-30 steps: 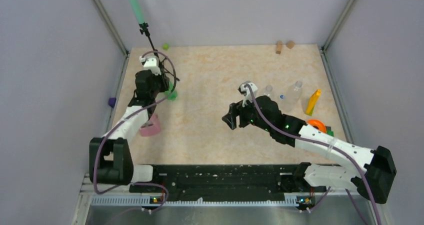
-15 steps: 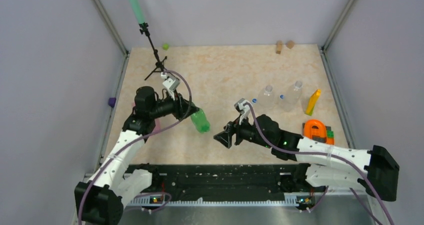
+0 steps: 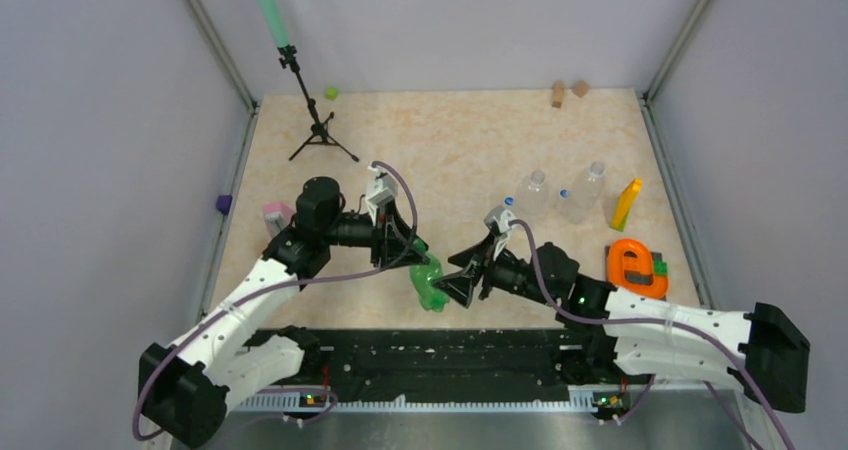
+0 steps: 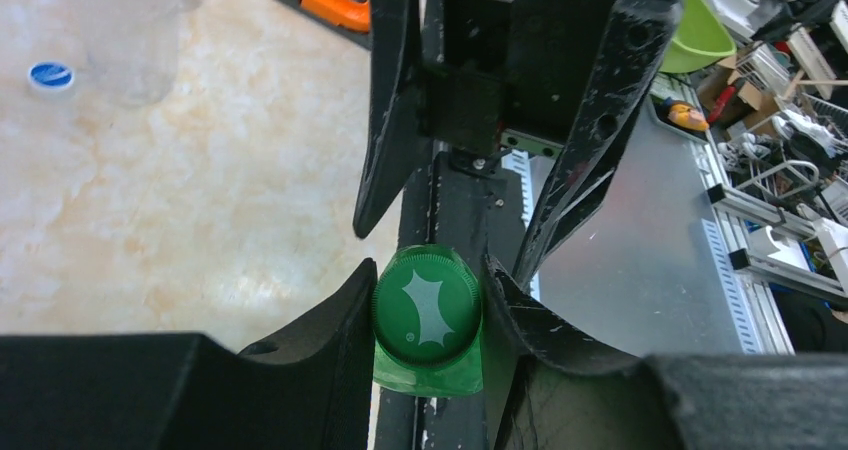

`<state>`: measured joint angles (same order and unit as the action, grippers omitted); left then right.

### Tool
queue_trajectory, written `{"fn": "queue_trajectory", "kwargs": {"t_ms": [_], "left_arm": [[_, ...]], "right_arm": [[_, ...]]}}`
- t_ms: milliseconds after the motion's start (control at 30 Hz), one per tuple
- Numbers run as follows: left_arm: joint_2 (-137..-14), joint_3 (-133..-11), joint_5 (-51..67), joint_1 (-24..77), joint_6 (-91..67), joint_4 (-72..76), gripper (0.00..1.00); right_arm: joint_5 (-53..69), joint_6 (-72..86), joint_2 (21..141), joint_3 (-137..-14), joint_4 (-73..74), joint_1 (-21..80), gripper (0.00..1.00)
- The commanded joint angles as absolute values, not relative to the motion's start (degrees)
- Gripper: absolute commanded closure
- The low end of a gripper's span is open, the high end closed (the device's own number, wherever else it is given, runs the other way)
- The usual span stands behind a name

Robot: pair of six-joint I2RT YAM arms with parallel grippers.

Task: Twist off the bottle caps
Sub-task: Unscrew the bottle cap from the plastic bottle.

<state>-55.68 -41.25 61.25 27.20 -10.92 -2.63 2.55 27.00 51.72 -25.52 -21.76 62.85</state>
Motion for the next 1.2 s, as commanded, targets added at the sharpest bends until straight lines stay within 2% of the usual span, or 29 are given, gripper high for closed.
{"fn": "queue_trajectory", "kwargs": {"t_ms": [0,267,500,567,733,833,933,1000,1100,1167], "left_arm": [[-56.37,-41.79,66.92,28.91,-15.47,8.55,1.0],[-59.43,-42.59,70.04,31.97,-16.73,10.53,1.0],[-59.86,-42.71,70.78,33.67,-16.69,12.19,1.0],[-59.85,-42.63,70.52,33.96,-16.94,12.69,1.0],[-58.75,-42.24,68.9,34.06,-16.5,12.58,1.0],[-57.77,-42.2,66.25,34.02,-14.8,11.09,0.86],[-56.08,-41.79,62.04,34.06,-13.11,9.99,0.6],[-54.98,-41.18,58.92,34.01,-12.36,9.75,0.49],[-53.43,-40.05,55.29,34.0,-12.38,10.66,0.4],[-52.59,-39.49,53.46,34.07,-12.32,11.24,0.38]], "right_arm": [[7.17,25.75,49.88,-24.24,-28.28,63.33,0.25],[9.9,25.96,51.72,-23.32,-33.1,63.33,0.26],[11.08,26.5,54.89,-23.6,-35.71,63.37,0.34],[11.68,26.65,55.67,-23.67,-36.36,63.39,0.4],[11.8,27.06,55.82,-23.38,-37.32,63.35,0.62],[11.65,27.24,55.71,-23.19,-37.27,63.36,0.75],[11.4,27.27,55.81,-23.27,-37.14,63.31,0.86],[10.76,27.48,55.81,-23.45,-36.59,63.37,0.89],[9.15,27.79,55.79,-23.72,-35.41,63.37,0.93],[7.83,28.02,55.86,-23.84,-34.67,63.37,0.95]]}}
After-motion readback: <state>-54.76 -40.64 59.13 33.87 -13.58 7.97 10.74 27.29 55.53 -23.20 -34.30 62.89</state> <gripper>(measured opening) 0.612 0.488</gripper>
